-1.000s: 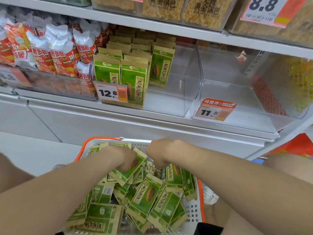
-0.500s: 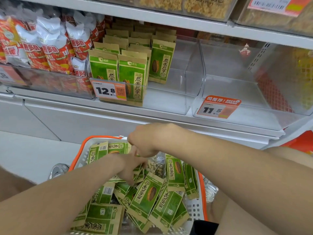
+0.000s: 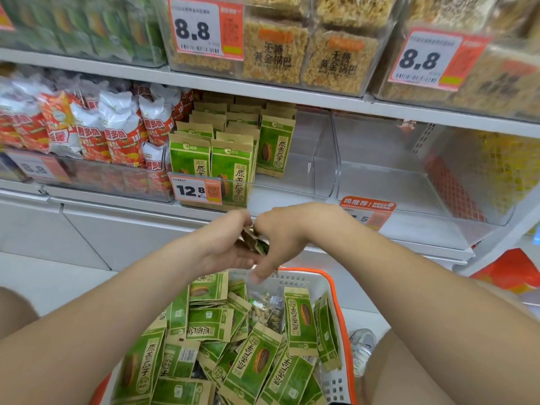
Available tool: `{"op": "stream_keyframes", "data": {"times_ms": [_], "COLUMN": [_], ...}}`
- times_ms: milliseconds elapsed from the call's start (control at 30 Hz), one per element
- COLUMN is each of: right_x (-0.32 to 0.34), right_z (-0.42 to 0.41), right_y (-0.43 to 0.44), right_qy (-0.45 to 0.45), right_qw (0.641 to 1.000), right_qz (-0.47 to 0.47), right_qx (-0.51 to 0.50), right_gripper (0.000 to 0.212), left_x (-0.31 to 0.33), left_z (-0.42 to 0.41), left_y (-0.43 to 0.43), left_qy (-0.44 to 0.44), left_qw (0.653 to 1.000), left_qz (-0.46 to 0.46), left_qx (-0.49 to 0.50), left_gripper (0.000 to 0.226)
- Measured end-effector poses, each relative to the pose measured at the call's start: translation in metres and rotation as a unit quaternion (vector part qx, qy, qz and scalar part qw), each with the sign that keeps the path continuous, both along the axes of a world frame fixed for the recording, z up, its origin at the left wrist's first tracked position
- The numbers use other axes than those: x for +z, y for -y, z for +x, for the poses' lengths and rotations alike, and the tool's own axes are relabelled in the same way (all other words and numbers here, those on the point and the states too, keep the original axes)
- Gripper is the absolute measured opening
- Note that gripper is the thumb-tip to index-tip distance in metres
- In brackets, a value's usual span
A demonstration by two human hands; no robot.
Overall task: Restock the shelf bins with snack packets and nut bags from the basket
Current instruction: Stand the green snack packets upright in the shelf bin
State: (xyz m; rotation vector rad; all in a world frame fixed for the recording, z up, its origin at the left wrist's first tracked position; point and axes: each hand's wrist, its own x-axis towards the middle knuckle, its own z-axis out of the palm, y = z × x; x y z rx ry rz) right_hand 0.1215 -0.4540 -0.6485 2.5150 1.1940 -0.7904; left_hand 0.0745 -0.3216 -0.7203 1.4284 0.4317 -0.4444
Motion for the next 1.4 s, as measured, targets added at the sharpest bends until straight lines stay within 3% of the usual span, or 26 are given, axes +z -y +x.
{"op": "stream_keyframes", "data": {"times_ms": [100,200,300,400,433,500,567,667,733,833,900,933,1033,1100,1167,1267,1300,1333,1400], "right_x": [0.011,0.024,0.033,0.039,0.04,0.04,0.033,0.025,0.025,0.029,0.029,0.028,0.024,0.02,0.019,0.015,0.013,0.01,0.006], "right_z": [0.003,0.013,0.017,0.017,0.017,0.017,0.022,0.03,0.034,0.034,0.039,0.041,0.046,0.044,0.044,0.042,0.04,0.04,0.042], "right_y": [-0.002,0.004,0.012,0.011,0.011,0.012,0.013,0.011,0.009,0.009,0.011,0.013,0.016,0.014,0.012,0.008,0.007,0.007,0.008], "right_qy": [-0.011,-0.048,-0.166,-0.2,-0.221,-0.248,-0.206,-0.092,-0.133,-0.232,-0.219,-0.163,0.146,0.237,0.175,-0.117,-0.173,-0.184,-0.092], "right_qw": [0.994,0.972,0.869,0.776,0.746,0.7,0.693,0.688,0.649,0.595,0.6,0.63,0.765,0.78,0.771,0.694,0.676,0.674,0.712], "right_qz": [0.104,0.22,0.405,0.516,0.538,0.558,0.554,0.581,0.606,0.599,0.605,0.614,0.554,0.515,0.52,0.526,0.51,0.502,0.514], "right_qx": [0.0,-0.068,-0.232,-0.304,-0.326,-0.371,-0.411,-0.425,-0.44,-0.483,-0.476,-0.448,-0.293,-0.267,-0.324,-0.477,-0.503,-0.51,-0.469], "right_gripper": [0.039,0.017,0.023,0.022,0.018,0.031,0.044,0.037,0.032,0.023,0.024,0.026,0.04,0.044,0.041,0.03,0.028,0.027,0.031], "left_x": [0.025,0.038,0.046,0.048,0.045,0.043,0.048,0.053,0.055,0.054,0.055,0.055,0.048,0.046,0.052,0.063,0.064,0.065,0.062], "left_z": [0.0,0.002,-0.001,-0.002,0.0,0.002,0.003,0.006,0.006,0.006,0.008,0.01,0.011,0.009,0.006,0.005,0.005,0.007,0.011], "left_y": [-0.003,-0.012,-0.01,-0.012,-0.014,-0.016,-0.015,-0.01,-0.008,-0.007,-0.007,-0.006,0.0,0.005,0.008,0.006,0.004,0.002,-0.005], "left_qy": [0.025,0.054,0.138,0.188,0.198,0.222,0.261,0.306,0.328,0.348,0.351,0.35,0.373,0.428,0.483,0.53,0.539,0.537,0.472], "left_qw": [0.998,0.992,0.981,0.955,0.948,0.935,0.899,0.822,0.801,0.803,0.804,0.809,0.802,0.775,0.749,0.73,0.724,0.724,0.737], "left_qz": [-0.006,0.093,0.115,0.199,0.211,0.226,0.31,0.432,0.437,0.394,0.401,0.412,0.43,0.416,0.385,0.345,0.344,0.355,0.445], "left_qx": [0.065,0.071,0.079,0.114,0.132,0.157,0.168,0.211,0.245,0.281,0.263,0.232,0.18,0.207,0.24,0.261,0.259,0.247,0.187], "left_gripper": [0.05,0.075,0.061,0.063,0.068,0.074,0.077,0.072,0.071,0.073,0.073,0.073,0.073,0.061,0.043,0.037,0.039,0.042,0.052]}}
